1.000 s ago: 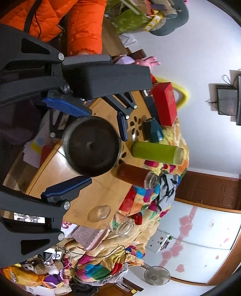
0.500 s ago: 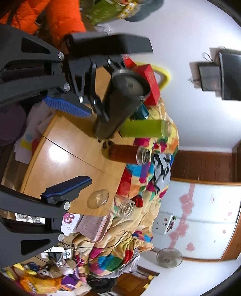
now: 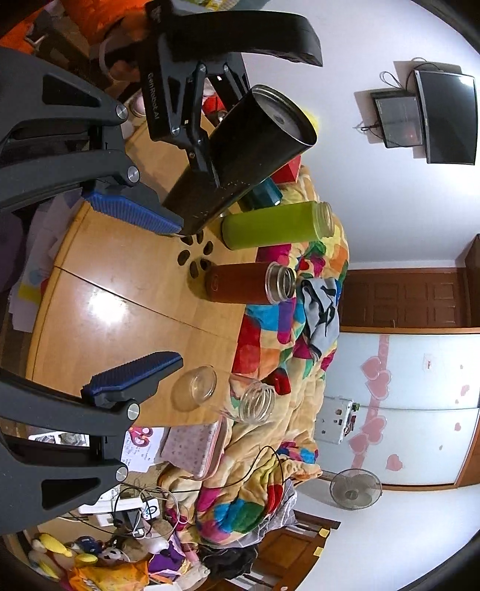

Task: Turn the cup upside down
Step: 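Hold the thermos upright in the left tool and lower it toward the table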

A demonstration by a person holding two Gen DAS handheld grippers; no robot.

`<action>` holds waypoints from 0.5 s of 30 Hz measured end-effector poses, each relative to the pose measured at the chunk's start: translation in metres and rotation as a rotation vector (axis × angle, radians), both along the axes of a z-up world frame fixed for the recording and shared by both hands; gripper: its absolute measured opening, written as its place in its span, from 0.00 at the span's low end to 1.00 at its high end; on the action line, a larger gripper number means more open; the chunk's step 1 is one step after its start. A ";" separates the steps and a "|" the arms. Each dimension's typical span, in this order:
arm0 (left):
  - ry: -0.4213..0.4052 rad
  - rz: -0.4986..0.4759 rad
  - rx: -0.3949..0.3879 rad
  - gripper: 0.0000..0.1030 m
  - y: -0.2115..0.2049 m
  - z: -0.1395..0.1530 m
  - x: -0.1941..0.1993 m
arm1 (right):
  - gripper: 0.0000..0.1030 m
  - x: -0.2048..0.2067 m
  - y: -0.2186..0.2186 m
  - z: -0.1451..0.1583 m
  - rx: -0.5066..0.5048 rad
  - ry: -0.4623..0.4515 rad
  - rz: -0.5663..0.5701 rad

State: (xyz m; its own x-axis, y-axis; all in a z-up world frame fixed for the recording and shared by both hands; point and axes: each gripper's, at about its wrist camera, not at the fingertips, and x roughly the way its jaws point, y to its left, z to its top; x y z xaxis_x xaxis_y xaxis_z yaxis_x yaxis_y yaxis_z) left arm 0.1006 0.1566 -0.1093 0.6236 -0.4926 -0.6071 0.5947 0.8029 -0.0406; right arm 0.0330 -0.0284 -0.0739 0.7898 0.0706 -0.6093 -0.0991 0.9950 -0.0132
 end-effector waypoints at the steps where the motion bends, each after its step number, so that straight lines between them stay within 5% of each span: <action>1: 0.013 -0.007 0.002 0.63 0.000 0.001 0.003 | 0.61 0.002 0.000 0.000 0.005 -0.005 -0.001; 15: 0.108 -0.091 0.054 0.63 -0.016 0.010 0.040 | 0.61 0.014 -0.009 -0.002 0.051 -0.030 -0.050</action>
State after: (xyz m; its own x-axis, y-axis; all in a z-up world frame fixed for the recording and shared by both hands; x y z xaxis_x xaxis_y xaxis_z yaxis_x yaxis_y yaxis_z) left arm 0.1404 0.1404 -0.0994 0.5073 -0.5090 -0.6954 0.6598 0.7485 -0.0666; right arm 0.0466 -0.0378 -0.0761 0.8107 0.0604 -0.5823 -0.0492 0.9982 0.0350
